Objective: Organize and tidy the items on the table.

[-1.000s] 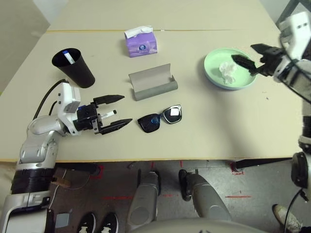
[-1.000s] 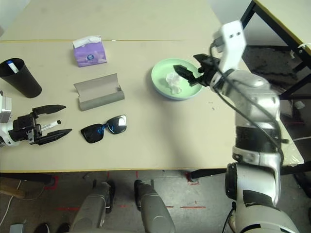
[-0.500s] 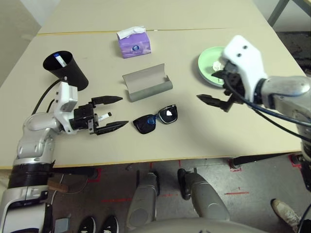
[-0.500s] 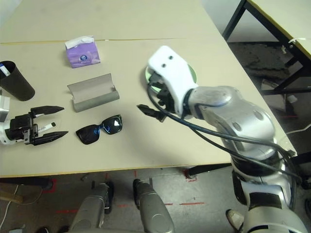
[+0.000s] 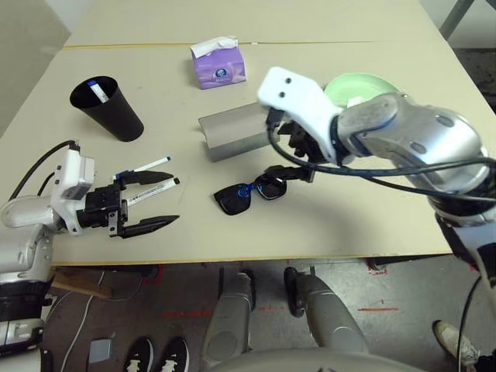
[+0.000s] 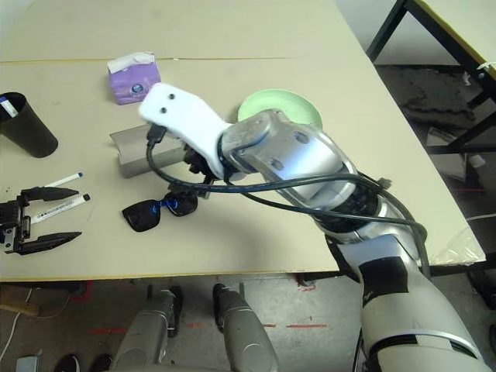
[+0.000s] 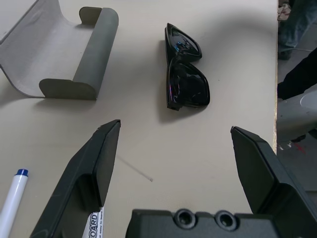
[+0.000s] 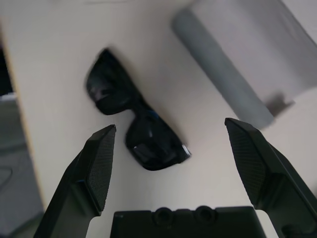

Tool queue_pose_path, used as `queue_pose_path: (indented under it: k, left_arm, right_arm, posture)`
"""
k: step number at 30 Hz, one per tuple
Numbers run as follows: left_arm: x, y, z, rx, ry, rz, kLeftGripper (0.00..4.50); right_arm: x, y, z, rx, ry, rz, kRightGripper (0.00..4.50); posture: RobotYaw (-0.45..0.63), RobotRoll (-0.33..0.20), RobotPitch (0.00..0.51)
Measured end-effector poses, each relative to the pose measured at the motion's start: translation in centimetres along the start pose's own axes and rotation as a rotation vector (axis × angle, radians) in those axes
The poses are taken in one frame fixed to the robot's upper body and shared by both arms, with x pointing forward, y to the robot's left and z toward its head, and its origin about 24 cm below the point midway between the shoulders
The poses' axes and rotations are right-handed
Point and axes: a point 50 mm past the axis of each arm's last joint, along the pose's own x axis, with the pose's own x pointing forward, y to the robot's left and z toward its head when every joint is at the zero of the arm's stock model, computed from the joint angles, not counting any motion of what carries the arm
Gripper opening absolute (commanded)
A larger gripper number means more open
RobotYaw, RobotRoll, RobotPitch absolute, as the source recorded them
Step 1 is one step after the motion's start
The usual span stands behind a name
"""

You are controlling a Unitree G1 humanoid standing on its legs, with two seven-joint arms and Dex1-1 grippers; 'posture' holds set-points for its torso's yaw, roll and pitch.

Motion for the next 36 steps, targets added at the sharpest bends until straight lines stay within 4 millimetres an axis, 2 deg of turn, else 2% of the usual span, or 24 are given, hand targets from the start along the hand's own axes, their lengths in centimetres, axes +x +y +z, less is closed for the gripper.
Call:
queue_pose_path:
  k: [6,13,16,21,36]
  left_arm:
    - [0.1,0.5,-0.2,0.008,-0.004,0.023,4.50]
    - [-0.1,1.1,-0.3,0.022,-0.005,0.031,4.50]
    - [-0.2,1.1,-0.4,0.021,-0.005,0.031,4.50]
    - [-0.3,1.0,-0.5,0.022,-0.003,0.028,4.50]
    - [-0.5,0.7,-1.0,0.010,0.006,0.035,4.50]
  right_arm:
    - [1.2,0.5,0.9,-0.188,0.048,0.071,4.47]
    - [4.0,0.3,1.0,-0.308,0.087,0.087,4.47]
    - [5.1,0.2,1.5,-0.326,0.069,0.087,4.47]
    - [6.8,0.6,1.1,-0.320,0.075,0.124,4.47]
    - [8.1,1.1,-0.2,-0.317,0.110,0.174,4.47]
  posture:
    - [0.01,0.000,0.246]
    - [0.02,0.000,0.247]
    - [0.03,0.000,0.249]
    - [0.03,0.000,0.252]
    - [0.05,0.000,0.252]
